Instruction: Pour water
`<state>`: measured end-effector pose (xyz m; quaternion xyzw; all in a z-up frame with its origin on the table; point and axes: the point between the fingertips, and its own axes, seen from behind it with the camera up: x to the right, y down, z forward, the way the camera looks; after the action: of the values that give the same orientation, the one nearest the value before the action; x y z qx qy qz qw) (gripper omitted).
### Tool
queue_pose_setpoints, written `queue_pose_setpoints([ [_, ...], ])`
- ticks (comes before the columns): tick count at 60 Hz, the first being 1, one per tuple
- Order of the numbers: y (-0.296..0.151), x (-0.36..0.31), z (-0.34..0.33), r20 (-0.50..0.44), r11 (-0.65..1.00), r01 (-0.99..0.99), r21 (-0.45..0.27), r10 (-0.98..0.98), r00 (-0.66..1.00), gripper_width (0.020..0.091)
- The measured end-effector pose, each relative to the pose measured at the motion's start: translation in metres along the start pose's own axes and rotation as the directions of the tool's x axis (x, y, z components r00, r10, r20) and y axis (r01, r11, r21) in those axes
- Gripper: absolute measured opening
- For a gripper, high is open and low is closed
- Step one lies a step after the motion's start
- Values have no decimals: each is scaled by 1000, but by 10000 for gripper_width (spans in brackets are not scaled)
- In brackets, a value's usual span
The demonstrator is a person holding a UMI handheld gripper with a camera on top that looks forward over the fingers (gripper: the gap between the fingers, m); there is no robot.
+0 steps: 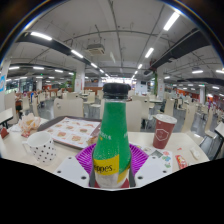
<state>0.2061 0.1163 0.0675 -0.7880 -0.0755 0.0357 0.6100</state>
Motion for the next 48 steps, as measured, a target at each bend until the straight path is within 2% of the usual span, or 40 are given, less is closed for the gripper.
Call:
queue_pose_setpoints([
  [13, -1, 1, 0, -14, 1000, -6, 12, 6, 1000, 452],
  [18, -1, 2, -1, -15, 1000, -11, 7, 11, 1000, 501],
  [21, 0, 2, -2, -15, 1000, -11, -5, 11, 1000, 550],
  [24, 10, 0, 0, -11, 997, -16, -73, 16, 1000, 604],
  [26, 18, -2, -2, -6, 992, -33, -124, 33, 999, 696],
  [30, 22, -8, -9, 4, 985, -66, -162, 67, 998, 869],
  [33, 23, -9, -12, 2, 982, -74, -173, 75, 997, 849],
  [41, 17, -17, -40, -36, 978, -79, -195, 73, 997, 854],
  [48, 21, -19, -72, -114, 969, -76, -235, 50, 992, 858],
])
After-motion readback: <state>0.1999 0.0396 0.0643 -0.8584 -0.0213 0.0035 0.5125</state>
